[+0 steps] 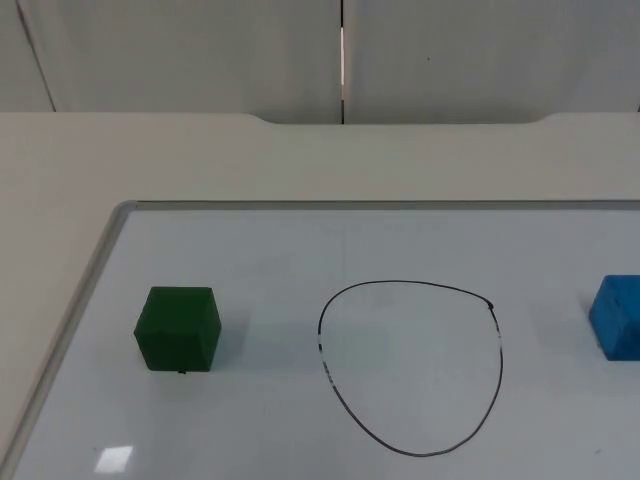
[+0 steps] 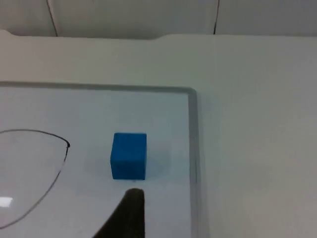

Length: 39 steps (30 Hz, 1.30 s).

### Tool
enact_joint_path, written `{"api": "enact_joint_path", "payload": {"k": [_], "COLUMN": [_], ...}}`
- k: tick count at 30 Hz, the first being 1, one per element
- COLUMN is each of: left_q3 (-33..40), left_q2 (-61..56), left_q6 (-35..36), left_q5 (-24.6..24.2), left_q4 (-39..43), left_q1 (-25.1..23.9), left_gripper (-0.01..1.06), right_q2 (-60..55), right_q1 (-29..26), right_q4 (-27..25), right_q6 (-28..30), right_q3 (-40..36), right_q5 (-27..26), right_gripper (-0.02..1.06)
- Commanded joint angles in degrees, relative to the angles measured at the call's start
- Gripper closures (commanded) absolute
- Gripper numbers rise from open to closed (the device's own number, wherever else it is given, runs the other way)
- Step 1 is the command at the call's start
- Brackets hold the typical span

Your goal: Push the two cubes into the marked area.

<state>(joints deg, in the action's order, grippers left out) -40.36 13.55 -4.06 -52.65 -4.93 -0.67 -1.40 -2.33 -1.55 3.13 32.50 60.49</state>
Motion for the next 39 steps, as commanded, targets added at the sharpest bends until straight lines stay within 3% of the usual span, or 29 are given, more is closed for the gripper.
{"api": "enact_joint_path", "payload": {"k": [1,11,15,21,31,33,35,36,39], "left_q3": [-0.5,-0.5,-0.5,-0.5,-0.5,-0.5,-0.5,-0.5,-0.1], "left_q2": [0.2,8.1,12.1,19.5,33.5,37.2,41.0,41.0,44.9], "left_q6": [-0.2,-0.2,-0.2,-0.2,-0.4,-0.4,-0.4,-0.4,-0.7], "left_q5": [2.1,3.3,3.5,1.5,1.1,1.1,1.6,1.6,3.2], "left_q4": [-0.7,-1.1,-1.0,-1.2,-3.0,-3.3,-3.6,-3.6,-4.9], "left_q1": [-0.1,-0.1,-0.1,-0.1,-0.1,-0.1,-0.1,-0.1,-0.1], "left_gripper": [0.09,0.09,0.09,0.11,0.16,0.26,0.42,0.42,0.67], "right_q2": [-4.3,-35.1,-42.6,-48.6,-49.4,-49.4,-49.4,-49.4,-49.4], "right_q1": [0.4,0.4,0.4,0.4,0.4,0.4,0.4,0.4,0.4], "right_q4": [-0.7,-1.0,-1.0,-1.2,-1.7,-1.7,-1.7,-1.7,-1.7], "right_q6": [1.6,1.4,1.4,2.5,2.7,2.7,2.7,2.7,2.7], "right_q3": [3.8,24.7,28.6,29.7,29.7,29.7,29.7,29.7,29.7], "right_q5": [-2.7,-1.1,0.1,-1.7,-4.6,-5.3,-6.2,-6.2,-6.7], "right_gripper": [0.02,0.02,0.02,0.02,0.02,0.02,0.02,0.02,0.02]}}
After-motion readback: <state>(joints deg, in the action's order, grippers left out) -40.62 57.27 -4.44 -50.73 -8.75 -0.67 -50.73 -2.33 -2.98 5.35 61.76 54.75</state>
